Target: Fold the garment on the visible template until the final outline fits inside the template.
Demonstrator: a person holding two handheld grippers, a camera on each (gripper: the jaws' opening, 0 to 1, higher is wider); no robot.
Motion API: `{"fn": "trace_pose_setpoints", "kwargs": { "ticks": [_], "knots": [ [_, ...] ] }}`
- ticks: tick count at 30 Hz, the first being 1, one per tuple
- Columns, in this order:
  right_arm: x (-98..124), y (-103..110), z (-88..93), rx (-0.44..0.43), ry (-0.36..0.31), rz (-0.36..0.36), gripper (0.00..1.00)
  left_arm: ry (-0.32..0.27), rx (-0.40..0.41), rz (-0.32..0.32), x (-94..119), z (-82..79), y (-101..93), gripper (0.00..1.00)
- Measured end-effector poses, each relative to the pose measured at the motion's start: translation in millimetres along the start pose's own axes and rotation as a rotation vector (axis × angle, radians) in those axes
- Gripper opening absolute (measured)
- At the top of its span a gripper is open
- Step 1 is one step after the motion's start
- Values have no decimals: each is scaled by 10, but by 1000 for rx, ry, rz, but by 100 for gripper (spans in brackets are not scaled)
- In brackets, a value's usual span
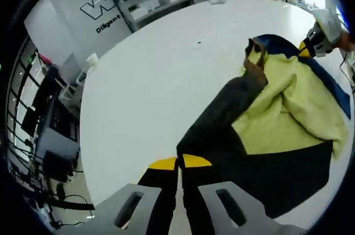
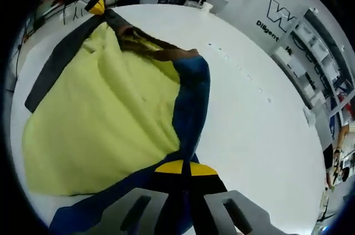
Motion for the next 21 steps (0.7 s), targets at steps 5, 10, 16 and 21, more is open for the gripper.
{"fn": "trace_pose_setpoints", "kwargs": {
  "ticks": [5, 10, 16, 21],
  "knots": [
    [-53, -118, -36, 7, 24, 34, 0, -12, -9, -5, -51, -64, 86, 4],
    [-2, -58, -96, -55, -4, 25, 0, -37, -119, 5, -35, -151, -52, 4],
    [106, 21, -198, -63, -76, 14, 5, -111, -142, 3, 51, -235, -103, 27],
    [195, 98, -289, -65, -118, 0, 14, -141, -83, 44, 99, -271, -142, 42]
  ]
}}
Point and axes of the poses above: the point that each gripper's makers call its tool centre point, and the gripper's own axes: x roughly backward along the fingers, y roughly to its left, z roughly out of its underside, the point moved 3 cm from there along x, roughly backward along the fingers, and after that the axes turned 14 degrees about -x, right-handed, at the moved point
